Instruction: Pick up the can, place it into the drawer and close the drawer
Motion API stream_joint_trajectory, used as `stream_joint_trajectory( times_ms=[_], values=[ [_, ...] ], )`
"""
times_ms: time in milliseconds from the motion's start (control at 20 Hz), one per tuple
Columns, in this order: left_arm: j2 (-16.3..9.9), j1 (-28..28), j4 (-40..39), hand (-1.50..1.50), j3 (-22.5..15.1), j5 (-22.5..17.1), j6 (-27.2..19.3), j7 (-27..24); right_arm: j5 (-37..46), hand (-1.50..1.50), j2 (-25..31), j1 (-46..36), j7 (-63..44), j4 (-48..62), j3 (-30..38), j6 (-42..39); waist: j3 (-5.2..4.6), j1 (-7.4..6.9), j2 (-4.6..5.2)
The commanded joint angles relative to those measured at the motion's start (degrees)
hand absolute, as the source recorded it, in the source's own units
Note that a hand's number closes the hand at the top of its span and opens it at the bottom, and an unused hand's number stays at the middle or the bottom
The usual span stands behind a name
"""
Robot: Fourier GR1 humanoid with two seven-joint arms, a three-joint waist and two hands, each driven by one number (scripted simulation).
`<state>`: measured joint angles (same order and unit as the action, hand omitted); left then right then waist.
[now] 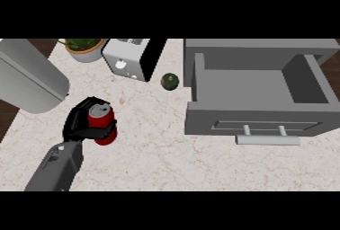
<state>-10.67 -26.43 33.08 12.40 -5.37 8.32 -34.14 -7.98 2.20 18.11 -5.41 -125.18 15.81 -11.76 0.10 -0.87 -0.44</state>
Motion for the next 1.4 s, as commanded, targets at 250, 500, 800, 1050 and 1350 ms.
stream_joint_trajectory(
  times_ms=[250, 500, 800, 1050, 1350],
  values=[
    [7.9, 7.4, 30.0, 1.5, -7.4, 0.7, -10.9, 17.3, -0.1, -1.5, 0.2, -1.5, -1.2, -0.6, 0.9, 0.0, -0.03, 0.35, 0.1],
    [9.8, 3.5, 40.5, 1.5, -11.3, 3.0, -15.7, 27.2, 0.9, -1.5, -0.1, -3.1, -0.8, 0.2, 0.1, 1.1, -0.06, 0.55, 0.25],
    [10.6, -1.1, 43.6, 1.5, -15.7, 4.9, -18.6, 33.5, 0.9, -1.5, -1.5, -0.3, 0.4, -1.3, -0.1, -0.3, -0.09, 1.25, 0.38],
    [10.6, -12.4, 45.1, 1.5, -16.8, 6.2, -21.9, 46.6, 1.5, -1.5, -1.7, 1.9, 0.7, -3.0, -0.8, 0.0, -0.08, 1.53, 0.36],
    [10.7, -23.6, 39.3, 1.5, -19.1, 6.6, -28.2, 48.2, -1.8, -1.5, 0.1, 1.1, -0.4, -2.7, 2.1, -1.1, -0.08, 1.88, 0.46]
  ],
)
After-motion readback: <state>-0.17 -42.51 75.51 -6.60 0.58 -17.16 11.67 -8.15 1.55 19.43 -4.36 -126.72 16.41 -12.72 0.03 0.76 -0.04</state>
